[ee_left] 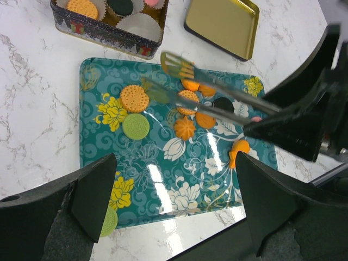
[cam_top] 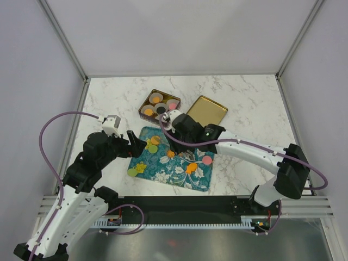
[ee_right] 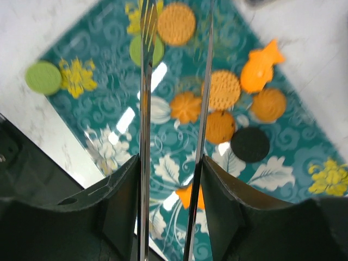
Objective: Pack the cookies
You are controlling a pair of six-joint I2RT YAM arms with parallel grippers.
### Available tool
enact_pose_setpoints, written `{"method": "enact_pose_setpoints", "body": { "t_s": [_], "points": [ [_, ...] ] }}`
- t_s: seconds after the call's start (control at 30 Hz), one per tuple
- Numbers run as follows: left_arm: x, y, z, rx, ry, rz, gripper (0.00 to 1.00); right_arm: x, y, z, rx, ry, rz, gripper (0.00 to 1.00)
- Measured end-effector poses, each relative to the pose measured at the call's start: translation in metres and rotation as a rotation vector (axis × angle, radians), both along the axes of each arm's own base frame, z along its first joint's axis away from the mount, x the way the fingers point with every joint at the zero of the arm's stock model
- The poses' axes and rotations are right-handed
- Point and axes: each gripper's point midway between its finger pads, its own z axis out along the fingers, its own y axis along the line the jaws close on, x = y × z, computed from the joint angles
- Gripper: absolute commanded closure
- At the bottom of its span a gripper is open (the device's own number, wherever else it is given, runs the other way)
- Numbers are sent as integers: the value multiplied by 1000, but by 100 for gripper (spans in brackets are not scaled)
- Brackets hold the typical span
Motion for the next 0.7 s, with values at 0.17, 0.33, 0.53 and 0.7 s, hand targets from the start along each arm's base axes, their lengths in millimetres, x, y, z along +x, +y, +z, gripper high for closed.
{"method": "enact_pose_setpoints", "body": {
  "t_s": [0.17, 0.33, 0.53, 0.7],
  "points": [
    [0, 0, 0, 0, 0, 0, 2, -43, -15, -49, -98, 87, 41, 46],
    [0, 0, 0, 0, 1, 0, 2, -62, -19, -57, -107, 111, 55, 46],
    [0, 0, 0, 0, 1, 0, 2, -61, -21, -47, -84, 92, 37, 45],
    [0, 0, -1, 1, 3, 0, 2, -64, -27, -51, -99, 99, 29, 46]
  ]
}}
